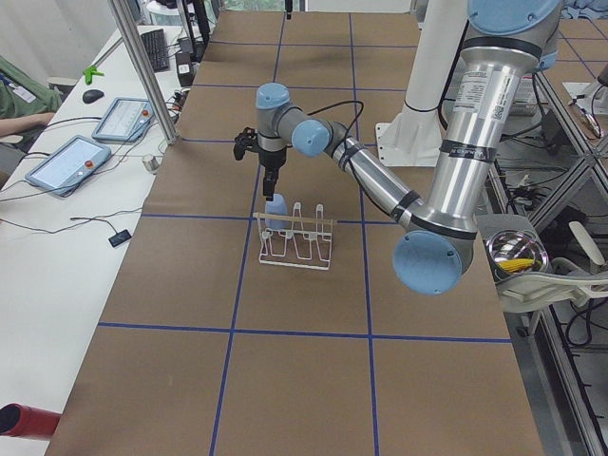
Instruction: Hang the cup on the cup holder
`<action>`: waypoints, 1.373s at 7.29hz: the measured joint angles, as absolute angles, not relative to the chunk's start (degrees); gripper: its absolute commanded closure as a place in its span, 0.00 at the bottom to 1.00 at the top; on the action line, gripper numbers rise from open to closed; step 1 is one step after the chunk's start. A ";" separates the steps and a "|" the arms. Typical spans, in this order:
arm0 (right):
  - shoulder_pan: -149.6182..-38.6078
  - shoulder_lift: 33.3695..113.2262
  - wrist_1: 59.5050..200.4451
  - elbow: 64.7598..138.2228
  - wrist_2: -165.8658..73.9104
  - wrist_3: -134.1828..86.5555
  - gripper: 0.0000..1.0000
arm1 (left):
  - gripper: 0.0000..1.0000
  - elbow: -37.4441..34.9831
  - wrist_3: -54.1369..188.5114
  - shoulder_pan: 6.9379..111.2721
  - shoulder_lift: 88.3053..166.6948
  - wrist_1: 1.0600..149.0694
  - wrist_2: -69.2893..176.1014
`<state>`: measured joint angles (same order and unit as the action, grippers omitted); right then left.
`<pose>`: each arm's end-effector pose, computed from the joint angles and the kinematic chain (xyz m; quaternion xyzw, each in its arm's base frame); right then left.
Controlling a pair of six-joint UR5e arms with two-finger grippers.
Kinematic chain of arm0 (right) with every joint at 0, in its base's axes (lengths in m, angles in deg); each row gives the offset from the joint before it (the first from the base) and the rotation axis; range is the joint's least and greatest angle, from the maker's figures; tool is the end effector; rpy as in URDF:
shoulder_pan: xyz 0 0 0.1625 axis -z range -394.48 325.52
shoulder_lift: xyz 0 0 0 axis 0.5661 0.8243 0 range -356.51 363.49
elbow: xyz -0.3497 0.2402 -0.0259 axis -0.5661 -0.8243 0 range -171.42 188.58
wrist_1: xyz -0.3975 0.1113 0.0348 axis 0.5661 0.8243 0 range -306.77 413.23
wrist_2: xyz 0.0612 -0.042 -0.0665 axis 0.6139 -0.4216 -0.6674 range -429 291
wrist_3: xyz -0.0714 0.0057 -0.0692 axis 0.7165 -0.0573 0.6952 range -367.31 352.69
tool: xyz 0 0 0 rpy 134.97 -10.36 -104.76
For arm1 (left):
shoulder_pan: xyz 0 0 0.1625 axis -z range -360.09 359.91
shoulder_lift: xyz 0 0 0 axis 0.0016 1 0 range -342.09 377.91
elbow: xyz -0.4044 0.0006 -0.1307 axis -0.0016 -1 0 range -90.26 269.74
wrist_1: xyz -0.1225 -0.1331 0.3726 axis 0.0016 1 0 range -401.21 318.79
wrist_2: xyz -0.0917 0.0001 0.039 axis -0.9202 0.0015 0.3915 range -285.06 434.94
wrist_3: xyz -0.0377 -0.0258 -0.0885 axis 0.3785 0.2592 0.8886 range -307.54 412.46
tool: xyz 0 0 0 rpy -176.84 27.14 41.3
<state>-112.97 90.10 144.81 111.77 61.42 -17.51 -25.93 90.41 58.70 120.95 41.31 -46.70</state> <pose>-0.0358 -0.5202 0.5223 0.0557 -0.3594 -0.0557 0.9298 0.2058 -0.4963 0.3521 0.0643 0.3632 0.0188 0.9293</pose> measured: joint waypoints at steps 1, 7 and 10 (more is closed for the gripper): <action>-112.98 90.35 144.79 111.33 61.37 -17.39 0.00 | 0.02 -26.20 87.57 60.47 120.72 40.98 -46.76; -117.74 95.79 144.90 110.65 61.86 -17.30 0.00 | 0.02 -18.42 63.04 79.80 110.50 41.13 -49.54; -120.95 98.89 145.03 110.31 62.69 -17.13 0.00 | 0.02 -9.83 59.95 83.39 110.12 41.96 -49.68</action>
<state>-120.95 98.89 145.03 110.31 62.69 -17.13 -9.83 59.95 83.39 110.12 41.96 -49.68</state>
